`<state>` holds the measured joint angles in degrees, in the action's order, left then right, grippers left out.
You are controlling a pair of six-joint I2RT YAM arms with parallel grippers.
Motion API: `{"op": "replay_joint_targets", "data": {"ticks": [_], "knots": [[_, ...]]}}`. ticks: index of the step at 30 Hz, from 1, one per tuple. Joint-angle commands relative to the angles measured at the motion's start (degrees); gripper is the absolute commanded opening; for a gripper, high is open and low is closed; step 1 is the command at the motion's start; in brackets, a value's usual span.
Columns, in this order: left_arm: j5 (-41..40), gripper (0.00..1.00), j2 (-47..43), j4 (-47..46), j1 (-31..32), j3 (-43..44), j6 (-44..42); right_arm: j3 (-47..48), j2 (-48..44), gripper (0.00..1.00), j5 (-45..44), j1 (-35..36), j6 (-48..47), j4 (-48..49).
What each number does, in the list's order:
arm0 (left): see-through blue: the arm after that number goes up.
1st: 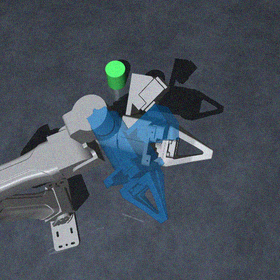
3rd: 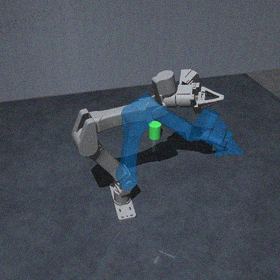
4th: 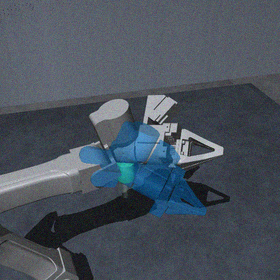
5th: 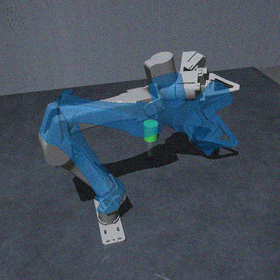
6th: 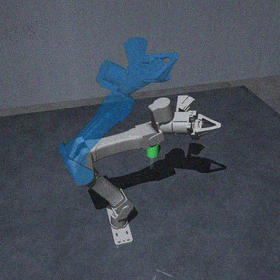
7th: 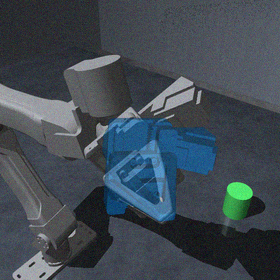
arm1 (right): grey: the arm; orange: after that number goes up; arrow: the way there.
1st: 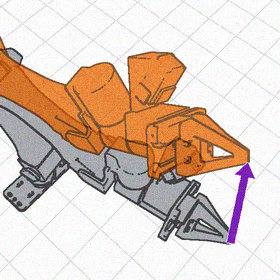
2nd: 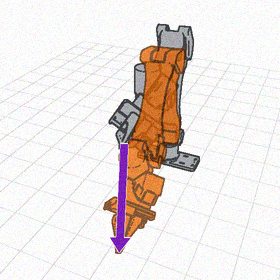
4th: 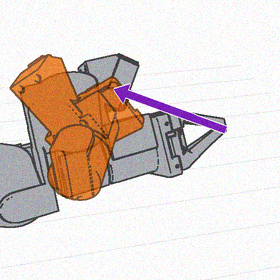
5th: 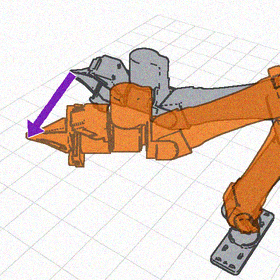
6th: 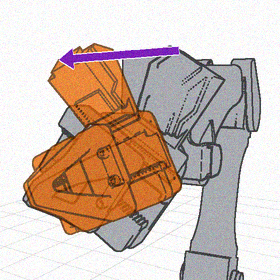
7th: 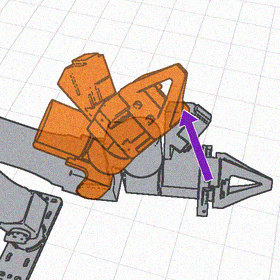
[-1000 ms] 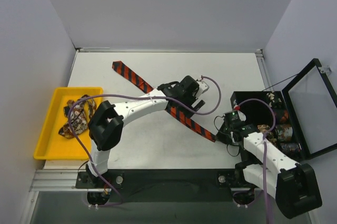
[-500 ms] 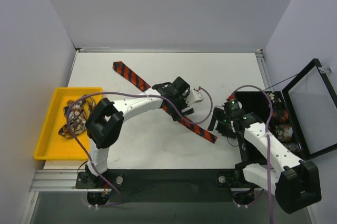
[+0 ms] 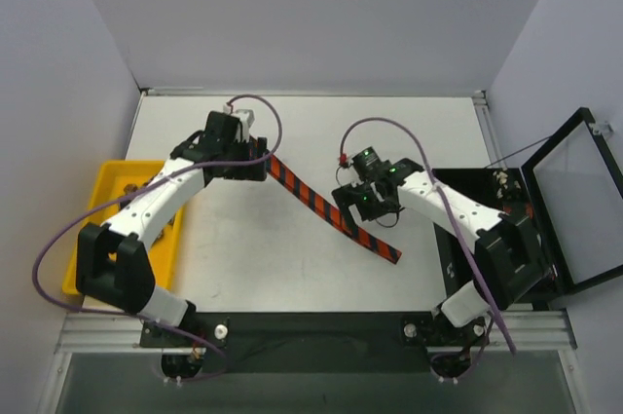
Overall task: Roll the ties
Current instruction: Flatten the tie
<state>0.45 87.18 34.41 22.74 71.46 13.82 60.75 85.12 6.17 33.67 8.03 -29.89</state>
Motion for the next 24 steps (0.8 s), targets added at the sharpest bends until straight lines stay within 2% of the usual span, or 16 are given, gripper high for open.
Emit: {"op": "replay_joint_targets", "data": {"ticks": [1,8,16,17,21,24], "knots": [[0.0,0.97,-4.1,0.0,-3.0,-3.5,4.5,4.8,6.5,0.91,-1.7,2.4,-7.6,-5.4],[0.6,0.97,-7.6,0.0,-7.0,-7.0,3.1,8.7,15.5,0.88,-1.7,6.0,-11.0,-5.3],[1.8,0.97,-7.9,-0.1,-7.5,-7.7,3.1,8.6,21.7,0.73,-3.2,7.7,-11.8,-5.2],[1.9,0.97,-7.7,-0.1,-7.5,-7.6,3.1,8.7,22.4,0.66,-3.3,7.9,-12.1,-5.2],[2.5,0.97,-7.5,-0.1,-7.5,-7.6,3.3,8.5,23.9,0.55,-5.8,9.1,-12.6,-5.1],[2.5,0.97,-7.5,-0.1,-7.5,-7.6,3.3,8.2,24.7,0.4,-8.6,10.5,-12.8,-5.1]]}}
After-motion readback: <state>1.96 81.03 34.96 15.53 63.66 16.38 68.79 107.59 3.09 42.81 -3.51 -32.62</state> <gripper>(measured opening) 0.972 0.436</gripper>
